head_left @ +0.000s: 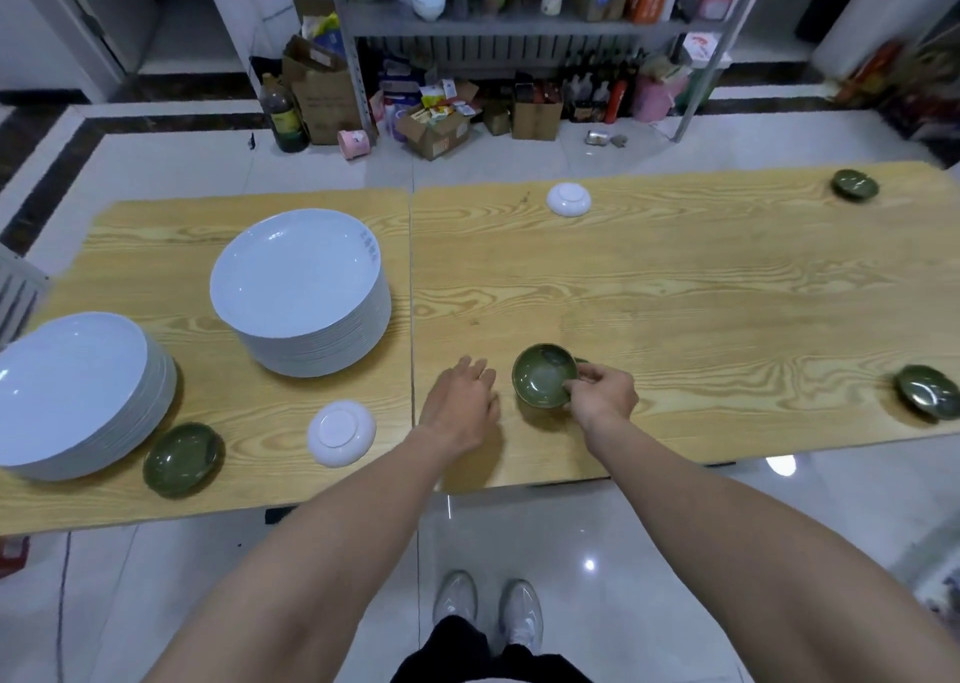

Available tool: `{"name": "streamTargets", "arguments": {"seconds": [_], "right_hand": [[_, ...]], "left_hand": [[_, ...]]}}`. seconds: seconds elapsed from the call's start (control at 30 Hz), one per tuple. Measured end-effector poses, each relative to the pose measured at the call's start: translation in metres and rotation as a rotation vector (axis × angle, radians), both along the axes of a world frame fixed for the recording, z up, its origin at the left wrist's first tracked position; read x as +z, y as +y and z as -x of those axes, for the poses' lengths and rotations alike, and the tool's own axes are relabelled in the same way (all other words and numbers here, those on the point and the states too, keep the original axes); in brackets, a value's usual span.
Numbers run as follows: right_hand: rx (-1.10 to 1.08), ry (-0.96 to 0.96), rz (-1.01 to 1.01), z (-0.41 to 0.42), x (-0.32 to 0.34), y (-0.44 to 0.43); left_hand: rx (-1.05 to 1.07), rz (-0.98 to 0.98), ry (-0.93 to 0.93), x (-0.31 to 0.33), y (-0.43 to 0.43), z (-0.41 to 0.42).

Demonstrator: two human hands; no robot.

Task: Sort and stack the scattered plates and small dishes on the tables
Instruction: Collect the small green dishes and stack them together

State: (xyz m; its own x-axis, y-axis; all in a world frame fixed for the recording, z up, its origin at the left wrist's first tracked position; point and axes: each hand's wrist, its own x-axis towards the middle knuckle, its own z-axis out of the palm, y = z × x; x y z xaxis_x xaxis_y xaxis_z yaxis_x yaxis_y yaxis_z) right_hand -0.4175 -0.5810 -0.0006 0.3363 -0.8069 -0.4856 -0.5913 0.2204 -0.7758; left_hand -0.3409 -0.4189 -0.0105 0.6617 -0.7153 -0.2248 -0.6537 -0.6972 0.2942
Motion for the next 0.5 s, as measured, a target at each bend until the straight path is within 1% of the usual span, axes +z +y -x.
{"name": "streamTargets", "arguments": {"seconds": [0.1,0.23,0.37,0.5], "right_hand": [[-0.116,-0.020,0.003,0.011,0.023,-0.026],[-0.214,-0.066,-0.003,0.026,0.042,-0.060],[-0.224,-0.101,-0.035,0.038,0.047,-0.090],[-0.171,-0.111,-0.067,0.051,0.043,-0.118]], "left_hand": [[-0.050,-0.041,-0.057,0.011,-0.019,0.002],[-0.073,-0.036,-0.120,0.021,-0.046,0.012],[-0.054,-0.025,-0.155,0.024,-0.076,0.023],[0.011,-0.038,-0.156,0.015,-0.103,0.039]]}}
